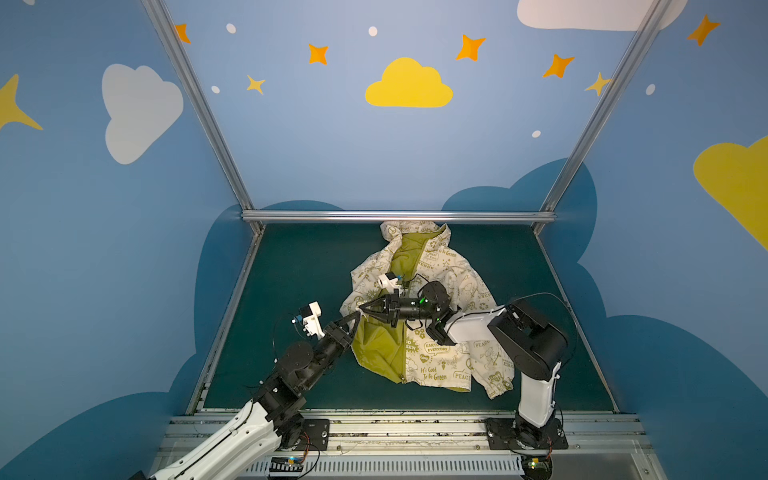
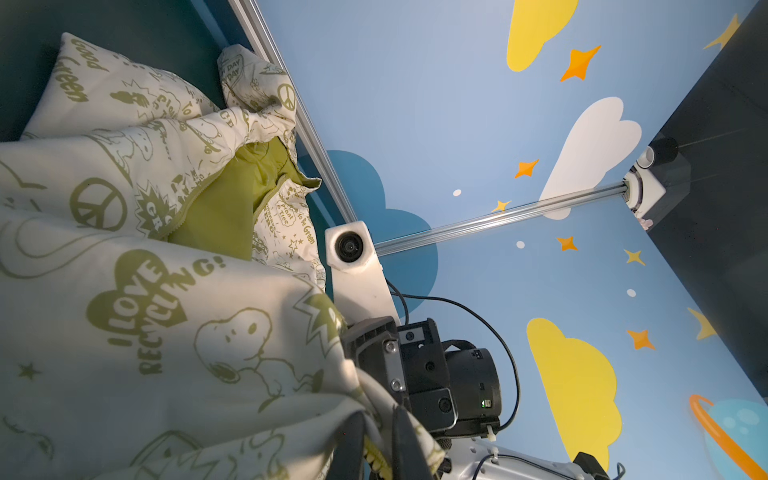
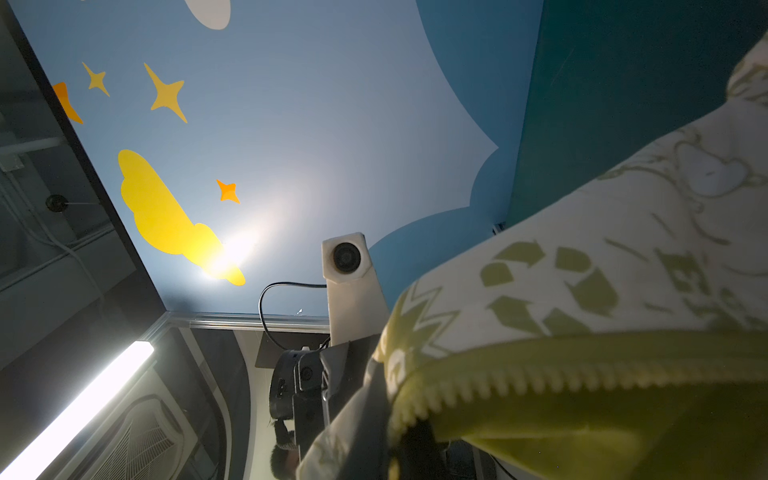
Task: Zip up the jacket
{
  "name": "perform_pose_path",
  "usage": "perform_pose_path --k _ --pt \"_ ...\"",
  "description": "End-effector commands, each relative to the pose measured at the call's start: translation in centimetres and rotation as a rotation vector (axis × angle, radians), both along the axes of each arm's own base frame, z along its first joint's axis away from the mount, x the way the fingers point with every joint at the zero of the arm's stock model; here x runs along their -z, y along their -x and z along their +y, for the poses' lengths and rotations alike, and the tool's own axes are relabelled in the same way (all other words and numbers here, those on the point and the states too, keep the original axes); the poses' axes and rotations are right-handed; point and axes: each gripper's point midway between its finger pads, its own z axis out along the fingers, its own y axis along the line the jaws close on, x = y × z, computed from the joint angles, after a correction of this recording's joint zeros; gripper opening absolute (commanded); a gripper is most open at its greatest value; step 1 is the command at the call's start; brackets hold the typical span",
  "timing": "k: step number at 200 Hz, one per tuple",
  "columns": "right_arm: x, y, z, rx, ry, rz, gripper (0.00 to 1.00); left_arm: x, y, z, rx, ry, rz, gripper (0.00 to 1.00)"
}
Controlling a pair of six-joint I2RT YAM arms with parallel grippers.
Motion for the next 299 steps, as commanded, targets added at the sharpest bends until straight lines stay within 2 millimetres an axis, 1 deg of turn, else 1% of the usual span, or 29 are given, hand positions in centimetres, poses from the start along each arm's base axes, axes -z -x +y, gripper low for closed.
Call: perform_pose_path --k 1,25,62,93,129,145,157,171,197,199,206,211,216,228,234,238,240,246,260,261,263,264,270,286,299 --pt "-2.1 0.6 0.1 -0.027 -0.032 -0.059 0.0 -1.5 0.1 0.0 0.003 0.011 -0.034 0.21" --pt "-2.1 0.7 0.1 -0.03 -0.028 -0.063 0.0 -1.4 0.1 0.0 0.006 0.009 -0.032 0.32" --pt "-2.0 0.7 0.2 -0.039 -0.017 -0.062 0.0 -1.2 0.2 -0.1 0.011 0.006 -0.024 0.4" --pt "-2.0 0.7 0.2 -0.052 0.008 -0.07 0.0 -0.8 0.2 -0.2 0.014 -0.005 -0.012 0.43" --pt "-2.2 0.9 0.3 -0.075 0.04 -0.09 0.0 -0.4 0.2 -0.2 0.014 -0.014 0.004 0.42" --pt "-2.4 0.9 0.3 -0.077 0.044 -0.096 0.0 -0.2 0.2 -0.2 0.015 -0.02 0.01 0.39" --pt "-2.4 0.8 0.3 -0.076 0.045 -0.095 0.0 -0.2 0.2 -0.2 0.013 -0.017 0.012 0.32" --pt "-2.5 0.7 0.2 -0.074 0.045 -0.096 0.0 -0.1 0.2 -0.1 0.011 -0.02 0.015 0.21" --pt "-2.8 0.7 0.0 -0.062 0.041 -0.103 0.0 0.2 0.2 -0.1 0.012 -0.029 0.024 0.09" --pt "-2.9 0.6 -0.1 -0.057 0.04 -0.104 0.03 0.2 0.3 -0.1 0.013 -0.03 0.025 0.08" --pt "-3.1 0.4 -0.4 -0.042 0.039 -0.106 0.19 0.2 0.3 0.0 0.012 -0.032 0.026 0.04" --pt "-3.1 0.2 -0.7 -0.029 0.044 -0.105 0.3 0.3 0.3 0.0 0.011 -0.035 0.028 0.03" --pt "-3.1 0.0 -1.0 -0.01 0.051 -0.103 0.38 0.4 0.3 0.0 0.011 -0.038 0.031 0.03" --pt "-2.7 -0.4 -2.2 0.037 0.098 -0.103 0.53 0.6 0.4 0.1 0.011 -0.042 0.035 0.03" --pt "-2.1 -0.5 -2.9 0.059 0.142 -0.104 0.58 0.7 0.4 0.1 0.012 -0.044 0.037 0.03" --pt "-2.0 -0.5 -3.4 0.077 0.168 -0.112 0.6 0.7 0.5 0.1 0.012 -0.045 0.037 0.03" --pt "-1.4 -0.5 -3.7 0.083 0.199 -0.106 0.61 0.8 0.5 0.1 0.013 -0.046 0.039 0.03" --pt "-0.8 -0.3 -4.6 0.101 0.265 -0.109 0.62 0.9 0.5 0.1 0.014 -0.049 0.043 0.03" --pt "1.5 0.2 -7.4 0.164 0.481 -0.133 0.65 1.2 0.6 0.1 0.017 -0.054 0.053 0.03" --pt "1.4 0.2 -7.6 0.17 0.487 -0.145 0.65 1.3 0.6 0.1 0.016 -0.054 0.054 0.03" --pt "2.1 0.4 -8.1 0.175 0.529 -0.137 0.65 1.3 0.6 0.0 0.018 -0.056 0.056 0.03" --pt "2.0 0.4 -8.2 0.181 0.537 -0.148 0.66 1.4 0.6 0.0 0.018 -0.056 0.057 0.03" --pt "3.4 0.9 -9.8 0.196 0.645 -0.143 0.66 1.5 0.6 0.0 0.021 -0.057 0.06 0.03" --pt "6.2 2.5 -13.3 0.216 0.868 -0.146 0.67 2.0 0.7 -0.2 0.033 -0.065 0.071 0.03" --pt "8.1 4.0 -15.4 0.219 0.989 -0.128 0.67 2.3 0.8 -0.4 0.046 -0.071 0.079 0.03"
